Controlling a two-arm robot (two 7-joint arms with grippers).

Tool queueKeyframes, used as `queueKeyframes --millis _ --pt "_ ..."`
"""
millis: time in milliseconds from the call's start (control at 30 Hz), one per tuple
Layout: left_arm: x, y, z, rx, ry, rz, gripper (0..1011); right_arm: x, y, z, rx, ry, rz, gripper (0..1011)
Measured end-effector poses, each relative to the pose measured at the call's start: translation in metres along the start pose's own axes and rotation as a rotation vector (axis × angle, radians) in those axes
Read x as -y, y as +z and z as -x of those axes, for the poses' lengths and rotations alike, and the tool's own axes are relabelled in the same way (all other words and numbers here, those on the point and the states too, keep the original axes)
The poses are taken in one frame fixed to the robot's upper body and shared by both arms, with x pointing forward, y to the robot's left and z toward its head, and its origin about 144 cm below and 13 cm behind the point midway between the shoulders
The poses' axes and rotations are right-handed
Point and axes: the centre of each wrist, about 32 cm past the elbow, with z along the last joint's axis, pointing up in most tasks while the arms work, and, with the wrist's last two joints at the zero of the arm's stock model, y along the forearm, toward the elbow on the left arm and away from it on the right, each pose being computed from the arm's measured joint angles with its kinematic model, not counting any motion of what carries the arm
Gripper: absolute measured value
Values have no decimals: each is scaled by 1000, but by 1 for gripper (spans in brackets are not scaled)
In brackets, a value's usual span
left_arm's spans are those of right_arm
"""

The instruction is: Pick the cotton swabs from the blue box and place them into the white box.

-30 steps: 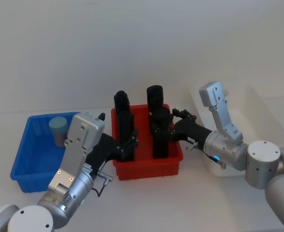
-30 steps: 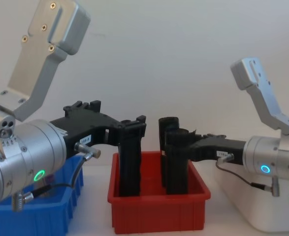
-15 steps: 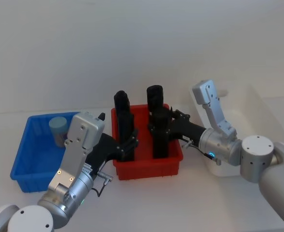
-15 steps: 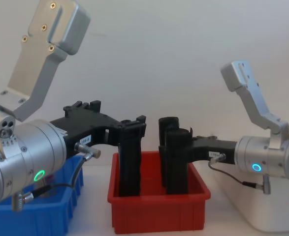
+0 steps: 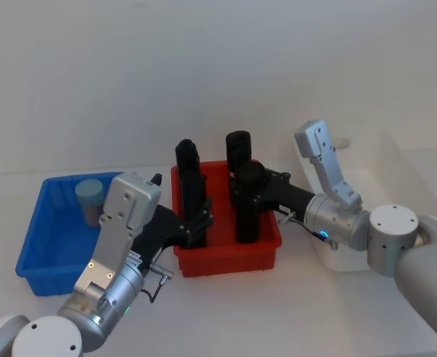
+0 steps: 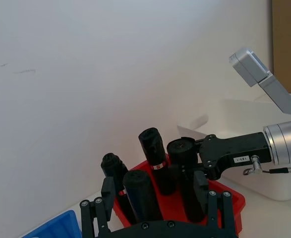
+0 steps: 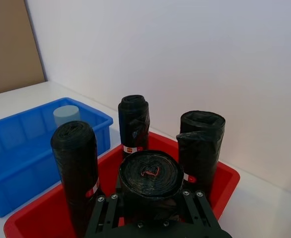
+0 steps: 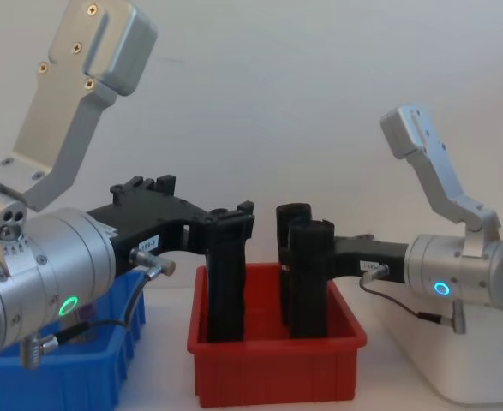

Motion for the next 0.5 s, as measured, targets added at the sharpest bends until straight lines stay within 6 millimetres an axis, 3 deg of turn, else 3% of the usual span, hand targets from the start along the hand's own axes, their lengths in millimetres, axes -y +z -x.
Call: queueKeyframes --millis 500 --pt "0 0 0 0 0 0 1004 11 13 1 9 -30 -131 511"
